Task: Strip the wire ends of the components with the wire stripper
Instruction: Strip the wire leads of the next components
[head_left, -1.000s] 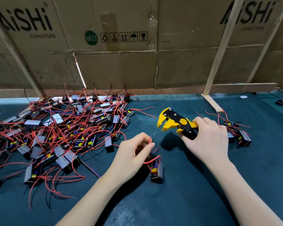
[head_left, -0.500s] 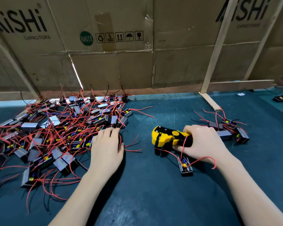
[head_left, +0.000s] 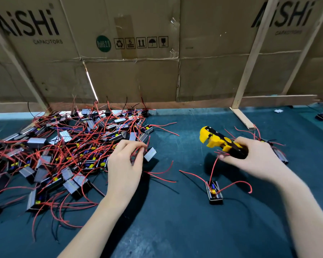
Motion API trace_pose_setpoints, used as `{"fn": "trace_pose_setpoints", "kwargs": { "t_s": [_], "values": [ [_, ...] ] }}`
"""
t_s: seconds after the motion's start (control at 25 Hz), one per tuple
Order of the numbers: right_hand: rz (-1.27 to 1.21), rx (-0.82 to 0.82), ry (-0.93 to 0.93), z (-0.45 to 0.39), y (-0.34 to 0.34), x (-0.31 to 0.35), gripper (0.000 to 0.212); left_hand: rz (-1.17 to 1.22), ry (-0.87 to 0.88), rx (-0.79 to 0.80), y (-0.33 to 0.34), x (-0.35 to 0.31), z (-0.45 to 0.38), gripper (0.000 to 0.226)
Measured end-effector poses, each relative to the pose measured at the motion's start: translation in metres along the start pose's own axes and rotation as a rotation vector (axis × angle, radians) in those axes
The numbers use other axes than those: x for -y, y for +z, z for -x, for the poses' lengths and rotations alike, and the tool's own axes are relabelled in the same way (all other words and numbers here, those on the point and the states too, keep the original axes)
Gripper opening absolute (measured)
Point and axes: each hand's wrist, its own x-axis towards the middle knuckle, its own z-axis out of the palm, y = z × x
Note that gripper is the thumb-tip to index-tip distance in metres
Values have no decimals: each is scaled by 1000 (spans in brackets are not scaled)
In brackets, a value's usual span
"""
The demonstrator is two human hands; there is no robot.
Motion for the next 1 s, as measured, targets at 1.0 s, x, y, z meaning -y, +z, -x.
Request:
{"fn": "trace_pose_setpoints", "kwargs": {
  "t_s": [1.0],
  "values": [
    [-178, -848, -422, 19, 24, 56, 28, 33, 5, 134, 0, 5, -3, 22]
  ]
}}
